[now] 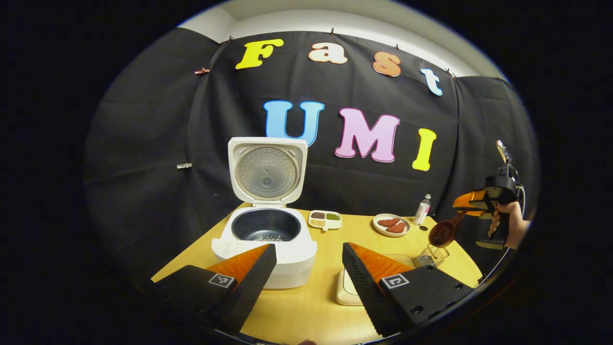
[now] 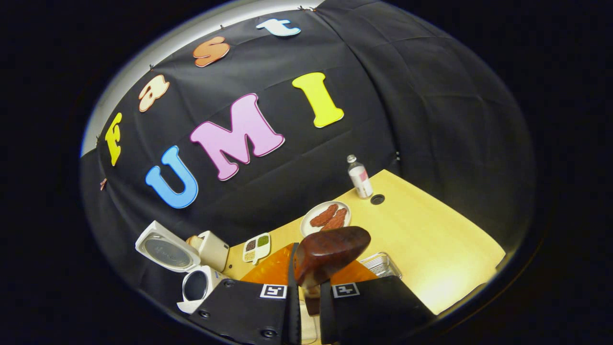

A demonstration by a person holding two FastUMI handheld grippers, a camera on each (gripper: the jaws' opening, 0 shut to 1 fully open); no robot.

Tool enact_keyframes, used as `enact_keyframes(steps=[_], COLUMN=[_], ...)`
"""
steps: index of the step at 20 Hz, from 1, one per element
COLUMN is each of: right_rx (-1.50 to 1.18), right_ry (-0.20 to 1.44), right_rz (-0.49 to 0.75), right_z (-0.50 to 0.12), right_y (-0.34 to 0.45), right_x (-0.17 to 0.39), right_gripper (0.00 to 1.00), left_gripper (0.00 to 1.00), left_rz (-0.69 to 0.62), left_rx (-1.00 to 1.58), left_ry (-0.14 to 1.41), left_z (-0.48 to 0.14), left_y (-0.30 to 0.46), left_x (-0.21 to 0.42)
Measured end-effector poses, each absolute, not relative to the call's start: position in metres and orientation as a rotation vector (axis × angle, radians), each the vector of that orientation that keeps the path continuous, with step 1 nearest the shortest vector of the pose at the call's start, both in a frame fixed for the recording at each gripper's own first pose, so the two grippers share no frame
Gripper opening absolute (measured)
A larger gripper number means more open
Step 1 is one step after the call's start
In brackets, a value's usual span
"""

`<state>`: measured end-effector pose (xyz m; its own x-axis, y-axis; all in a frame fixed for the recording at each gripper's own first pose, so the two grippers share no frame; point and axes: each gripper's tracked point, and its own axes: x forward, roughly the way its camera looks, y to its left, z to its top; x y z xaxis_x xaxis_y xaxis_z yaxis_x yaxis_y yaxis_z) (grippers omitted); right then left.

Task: Close the left gripper, press the button to open the rice cooker; take a wooden spoon from the chopstick holder with the right hand, scoop a spoonful of rice and pour it into the rice cooker, then put the wooden spoon back into the chopstick holder.

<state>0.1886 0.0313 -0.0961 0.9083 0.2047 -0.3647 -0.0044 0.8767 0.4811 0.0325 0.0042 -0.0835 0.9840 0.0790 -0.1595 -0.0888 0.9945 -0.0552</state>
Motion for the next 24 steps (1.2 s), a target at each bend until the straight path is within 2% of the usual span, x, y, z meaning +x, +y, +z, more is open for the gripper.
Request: enact_keyframes(steps=[5, 10, 17, 21, 24], right_rx=[0.463, 0.383, 0.296, 0.184, 0.197], right_ry=[0.442, 0.481, 0.452, 0.438, 0.451], right_rz=[0.179, 0.180, 0.117, 0.111, 0.127], right_z=[-0.119, -0.176, -0.222, -0.234, -0.238], right_y=[0.095, 0.128, 0.138, 0.137, 0.154], right_x=[0.166, 0.156, 0.164, 0.158, 0.151], right_gripper=[0.20, 0.20, 0.20, 0.20, 0.20], left_gripper=[0.95, 0.95, 0.95, 0.95, 0.95], left_rz=[0.018, -0.015, -0.023, -0.035, -0.035], left_rx=[-0.066, -0.120, -0.129, -0.112, -0.140], left_ry=[0.177, 0.192, 0.254, 0.259, 0.255], left_z=[-0.092, -0.107, -0.140, -0.146, -0.147], left_y=[0.022, 0.045, 0.060, 0.062, 0.062], left_x=[0.031, 0.029, 0.025, 0.024, 0.023])
